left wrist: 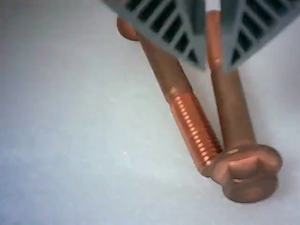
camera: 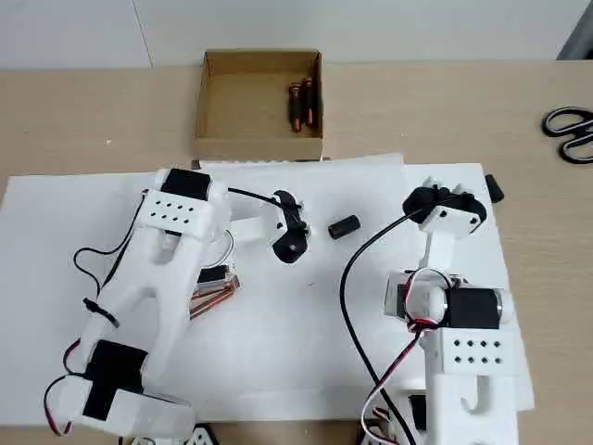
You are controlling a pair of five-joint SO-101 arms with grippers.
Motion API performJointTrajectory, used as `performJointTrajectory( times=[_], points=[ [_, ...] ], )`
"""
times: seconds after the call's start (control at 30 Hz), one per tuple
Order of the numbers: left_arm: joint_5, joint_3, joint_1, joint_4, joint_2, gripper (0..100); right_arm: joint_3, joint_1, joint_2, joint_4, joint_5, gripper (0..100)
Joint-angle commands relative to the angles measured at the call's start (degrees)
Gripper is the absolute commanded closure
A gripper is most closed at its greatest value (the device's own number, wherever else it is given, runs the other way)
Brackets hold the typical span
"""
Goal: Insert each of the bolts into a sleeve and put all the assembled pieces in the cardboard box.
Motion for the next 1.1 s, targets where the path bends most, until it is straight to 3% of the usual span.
performJointTrajectory(
  times=[0.0,1.07],
  points=[
    [0.35,-1.54,-0.18,0.53,0.09,95,-0.44,0.40,-1.10,-1.27,-0.35,99.5],
    [0.35,19.82,0.18,-25.14,0.53,95,-0.44,0.40,-1.10,-1.27,-0.53,99.5]
  ],
)
